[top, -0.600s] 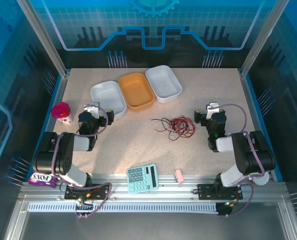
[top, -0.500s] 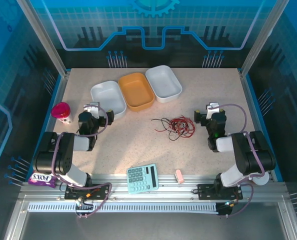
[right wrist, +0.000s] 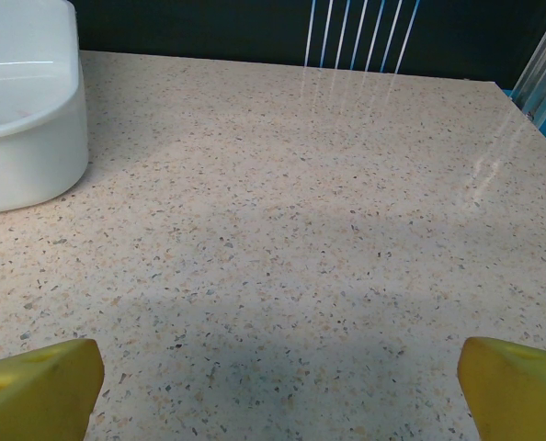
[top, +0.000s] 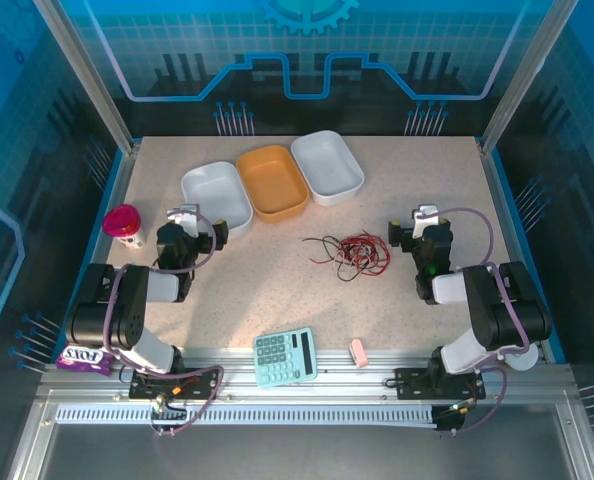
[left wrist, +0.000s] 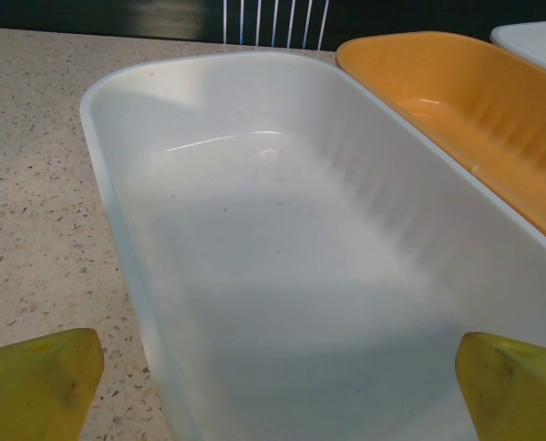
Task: Untangle the cables
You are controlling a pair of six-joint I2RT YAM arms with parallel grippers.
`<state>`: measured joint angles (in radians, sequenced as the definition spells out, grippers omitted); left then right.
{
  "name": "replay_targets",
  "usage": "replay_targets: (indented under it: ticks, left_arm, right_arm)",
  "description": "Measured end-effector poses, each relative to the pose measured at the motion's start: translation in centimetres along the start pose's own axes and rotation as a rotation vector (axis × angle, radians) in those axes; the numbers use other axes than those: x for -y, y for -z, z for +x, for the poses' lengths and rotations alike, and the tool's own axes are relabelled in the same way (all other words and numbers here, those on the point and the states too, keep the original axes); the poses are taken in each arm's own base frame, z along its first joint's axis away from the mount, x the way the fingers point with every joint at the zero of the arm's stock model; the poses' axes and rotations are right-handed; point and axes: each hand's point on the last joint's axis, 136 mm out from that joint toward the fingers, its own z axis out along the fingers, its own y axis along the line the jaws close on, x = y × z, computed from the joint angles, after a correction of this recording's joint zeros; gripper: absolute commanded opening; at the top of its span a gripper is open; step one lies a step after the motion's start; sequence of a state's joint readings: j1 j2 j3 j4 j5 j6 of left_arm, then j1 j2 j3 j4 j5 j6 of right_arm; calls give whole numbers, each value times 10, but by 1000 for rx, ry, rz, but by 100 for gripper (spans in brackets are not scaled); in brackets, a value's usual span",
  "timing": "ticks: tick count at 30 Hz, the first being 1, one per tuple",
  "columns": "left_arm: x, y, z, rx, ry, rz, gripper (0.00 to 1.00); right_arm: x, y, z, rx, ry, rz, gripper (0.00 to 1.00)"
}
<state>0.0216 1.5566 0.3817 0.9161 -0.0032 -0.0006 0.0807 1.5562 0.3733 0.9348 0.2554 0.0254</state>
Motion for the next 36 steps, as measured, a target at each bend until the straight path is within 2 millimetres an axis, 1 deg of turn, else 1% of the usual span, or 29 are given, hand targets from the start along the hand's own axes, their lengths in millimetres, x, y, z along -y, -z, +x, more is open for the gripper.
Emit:
replay_targets:
  ticks: [31,36]
  left_arm:
    - [0,0,0,0,0,0,99]
    - [-3,3,-2,8,1,-21,99]
  right_arm:
    - [0,0,0,0,0,0,100]
    - [1,0,0,0,0,3,100]
